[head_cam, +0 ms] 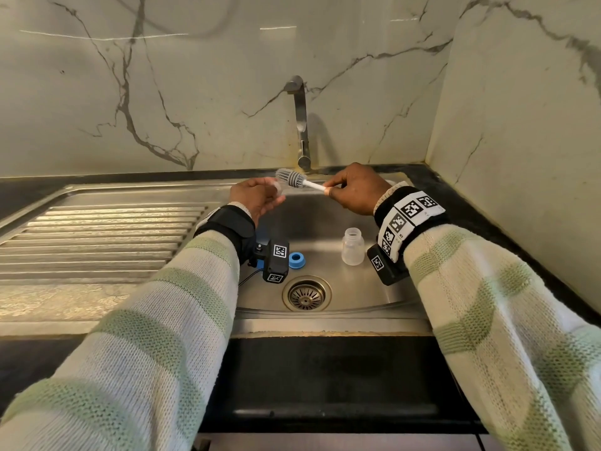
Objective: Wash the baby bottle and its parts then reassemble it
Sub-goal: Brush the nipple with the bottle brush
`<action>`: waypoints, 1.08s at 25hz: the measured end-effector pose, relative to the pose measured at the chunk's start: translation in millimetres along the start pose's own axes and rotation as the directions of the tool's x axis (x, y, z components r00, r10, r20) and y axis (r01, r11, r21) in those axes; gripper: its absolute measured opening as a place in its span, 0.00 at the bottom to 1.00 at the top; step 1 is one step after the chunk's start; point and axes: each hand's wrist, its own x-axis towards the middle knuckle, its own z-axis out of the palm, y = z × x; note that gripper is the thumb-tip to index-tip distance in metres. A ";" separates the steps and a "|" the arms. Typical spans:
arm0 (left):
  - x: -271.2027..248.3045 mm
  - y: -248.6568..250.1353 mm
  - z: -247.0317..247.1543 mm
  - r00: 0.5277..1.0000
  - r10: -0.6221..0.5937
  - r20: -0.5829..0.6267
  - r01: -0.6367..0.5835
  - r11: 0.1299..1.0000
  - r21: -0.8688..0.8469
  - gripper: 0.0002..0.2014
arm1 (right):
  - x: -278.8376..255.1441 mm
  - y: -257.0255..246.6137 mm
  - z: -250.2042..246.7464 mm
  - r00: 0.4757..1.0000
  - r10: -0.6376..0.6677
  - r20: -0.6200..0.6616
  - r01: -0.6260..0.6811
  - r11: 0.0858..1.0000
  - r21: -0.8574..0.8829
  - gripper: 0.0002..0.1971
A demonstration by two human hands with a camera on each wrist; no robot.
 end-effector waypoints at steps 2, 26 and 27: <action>1.2 -1.0 -1.4 1.000 -0.009 0.019 0.009 1.000 -0.030 0.09 | -0.9 1.2 0.2 1.000 0.012 -0.003 -0.012 1.000 0.025 0.12; -6.9 3.8 -2.6 1.000 0.008 0.015 -0.009 1.000 0.015 0.06 | -10.8 -6.3 -1.2 0.999 0.049 0.004 -0.050 0.998 0.049 0.12; -5.2 3.0 -2.4 1.000 0.006 0.001 -0.006 1.000 0.029 0.06 | -11.3 -6.5 -1.1 0.999 0.040 -0.001 -0.040 0.998 0.048 0.13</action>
